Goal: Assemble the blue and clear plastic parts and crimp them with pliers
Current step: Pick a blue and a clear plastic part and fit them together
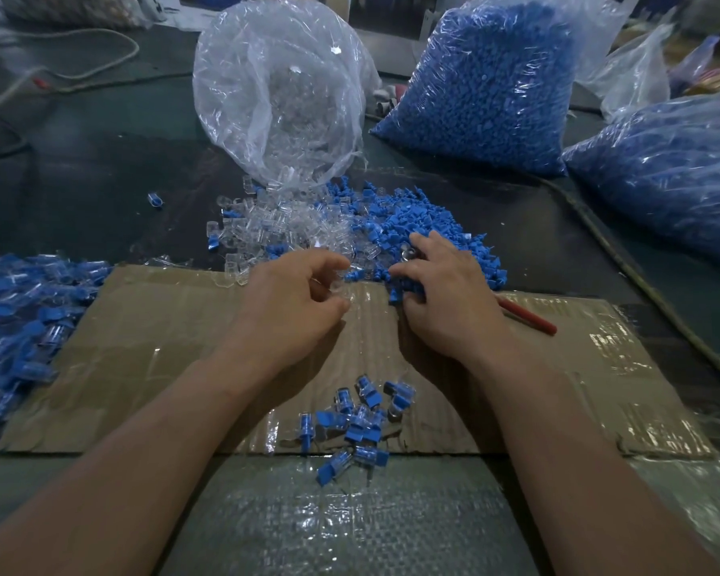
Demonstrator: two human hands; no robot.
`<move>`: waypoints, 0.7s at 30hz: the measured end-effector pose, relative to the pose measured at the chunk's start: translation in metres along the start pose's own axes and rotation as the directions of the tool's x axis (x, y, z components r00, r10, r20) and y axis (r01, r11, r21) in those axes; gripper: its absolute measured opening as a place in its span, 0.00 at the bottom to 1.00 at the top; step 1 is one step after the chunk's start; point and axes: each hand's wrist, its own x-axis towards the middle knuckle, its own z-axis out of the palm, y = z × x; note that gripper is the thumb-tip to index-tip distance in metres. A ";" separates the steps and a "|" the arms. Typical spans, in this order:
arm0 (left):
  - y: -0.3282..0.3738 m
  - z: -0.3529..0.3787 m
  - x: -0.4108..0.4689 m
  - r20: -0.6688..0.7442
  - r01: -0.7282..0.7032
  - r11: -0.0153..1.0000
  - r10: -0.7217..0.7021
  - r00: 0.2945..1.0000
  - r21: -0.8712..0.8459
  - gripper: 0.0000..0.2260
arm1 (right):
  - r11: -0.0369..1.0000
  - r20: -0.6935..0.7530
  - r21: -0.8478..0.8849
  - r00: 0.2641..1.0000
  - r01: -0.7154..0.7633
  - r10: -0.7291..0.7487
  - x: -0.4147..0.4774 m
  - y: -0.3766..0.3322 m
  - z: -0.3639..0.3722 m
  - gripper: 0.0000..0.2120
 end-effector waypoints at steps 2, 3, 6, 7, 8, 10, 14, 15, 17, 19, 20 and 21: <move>0.000 0.001 0.001 -0.004 -0.007 1.000 0.007 1.000 0.015 0.16 | 1.000 -0.002 0.015 1.000 0.017 -0.017 -0.001 -0.002 -0.002 0.20; -0.001 0.001 0.001 -0.005 -0.007 1.000 0.007 1.000 0.018 0.16 | 0.999 -0.003 0.016 1.000 0.031 -0.031 -0.001 -0.003 -0.002 0.18; -0.003 0.001 0.001 0.000 0.005 1.000 -0.005 1.000 0.007 0.13 | 0.998 0.000 -0.028 0.998 0.055 -0.055 -0.002 -0.004 -0.001 0.10; -0.002 0.001 0.000 0.003 0.009 1.000 -0.009 1.000 -0.002 0.12 | 0.998 -0.001 -0.035 0.999 0.051 -0.051 -0.001 -0.003 -0.001 0.09; -0.002 0.000 0.000 0.007 0.012 1.000 -0.012 1.000 -0.009 0.10 | 0.998 -0.002 -0.034 0.999 0.044 -0.045 -0.001 -0.003 0.000 0.10; 0.000 0.000 -0.001 0.006 0.020 1.000 -0.020 1.000 -0.020 0.10 | 0.999 -0.003 -0.026 0.999 0.037 -0.038 -0.001 -0.002 0.000 0.15; 0.002 -0.001 -0.001 0.015 0.045 0.999 -0.045 0.999 -0.019 0.13 | 0.998 0.015 -0.057 1.000 0.002 -0.001 -0.004 0.002 -0.002 0.19; 0.002 -0.001 -0.002 0.016 0.046 0.999 -0.046 0.999 -0.018 0.13 | 0.998 0.024 -0.063 1.000 -0.007 0.009 -0.004 0.003 -0.003 0.18; 0.002 -0.001 -0.002 0.018 0.048 0.999 -0.048 0.999 -0.016 0.11 | 0.998 0.040 -0.059 0.999 -0.021 0.024 -0.004 0.005 -0.005 0.17; 0.003 -0.001 -0.002 0.033 0.057 0.998 -0.056 0.998 -0.040 0.09 | 0.998 0.041 -0.050 0.999 -0.030 0.032 -0.003 0.005 -0.005 0.17; 0.003 -0.001 -0.002 0.038 0.062 0.997 -0.060 0.997 -0.054 0.08 | 0.999 0.037 -0.045 0.999 -0.031 0.033 -0.003 0.005 -0.005 0.17; 0.004 -0.002 -0.003 0.042 0.068 0.996 -0.065 0.997 -0.065 0.07 | 0.999 0.030 -0.041 0.999 -0.030 0.031 -0.003 0.005 -0.005 0.17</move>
